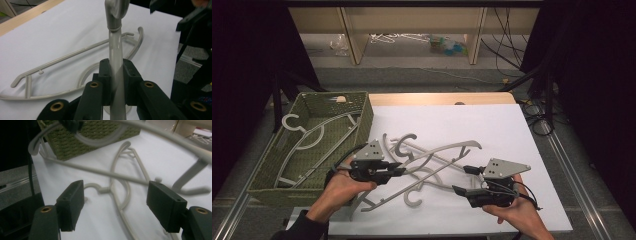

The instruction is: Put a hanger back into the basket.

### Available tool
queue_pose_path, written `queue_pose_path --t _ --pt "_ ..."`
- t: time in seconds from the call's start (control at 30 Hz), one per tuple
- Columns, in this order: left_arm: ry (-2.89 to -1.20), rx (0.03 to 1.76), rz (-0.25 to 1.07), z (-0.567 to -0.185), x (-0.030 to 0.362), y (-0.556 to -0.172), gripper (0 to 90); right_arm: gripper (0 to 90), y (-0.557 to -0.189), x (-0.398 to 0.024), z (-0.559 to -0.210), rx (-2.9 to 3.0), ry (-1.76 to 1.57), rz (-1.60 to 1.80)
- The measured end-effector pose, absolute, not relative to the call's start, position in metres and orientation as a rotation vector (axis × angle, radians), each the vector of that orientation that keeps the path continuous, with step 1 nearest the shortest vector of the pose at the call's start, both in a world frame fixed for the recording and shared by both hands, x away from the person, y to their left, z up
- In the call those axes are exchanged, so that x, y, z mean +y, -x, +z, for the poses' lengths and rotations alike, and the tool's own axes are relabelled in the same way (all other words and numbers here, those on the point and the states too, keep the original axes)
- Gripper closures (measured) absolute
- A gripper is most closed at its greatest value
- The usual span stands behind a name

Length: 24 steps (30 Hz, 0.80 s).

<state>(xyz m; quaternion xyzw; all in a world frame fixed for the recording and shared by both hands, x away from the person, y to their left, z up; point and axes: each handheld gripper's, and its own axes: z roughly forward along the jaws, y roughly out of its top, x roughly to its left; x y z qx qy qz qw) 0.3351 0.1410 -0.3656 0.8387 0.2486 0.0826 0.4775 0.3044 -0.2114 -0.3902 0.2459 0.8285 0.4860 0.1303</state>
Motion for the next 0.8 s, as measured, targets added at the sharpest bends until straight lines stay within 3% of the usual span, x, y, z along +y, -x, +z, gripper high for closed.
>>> queue_pose_path --t 0.33,0.8 --pt "-2.009 0.639 0.270 -0.320 0.173 -0.327 79.1 31.5 -0.303 -0.210 -0.398 2.442 -0.727 1.399" --pt "-1.905 0.752 0.334 -0.298 0.231 -0.336 79.1 30.6 -0.306 -0.209 -0.408 2.479 -0.737 1.370"
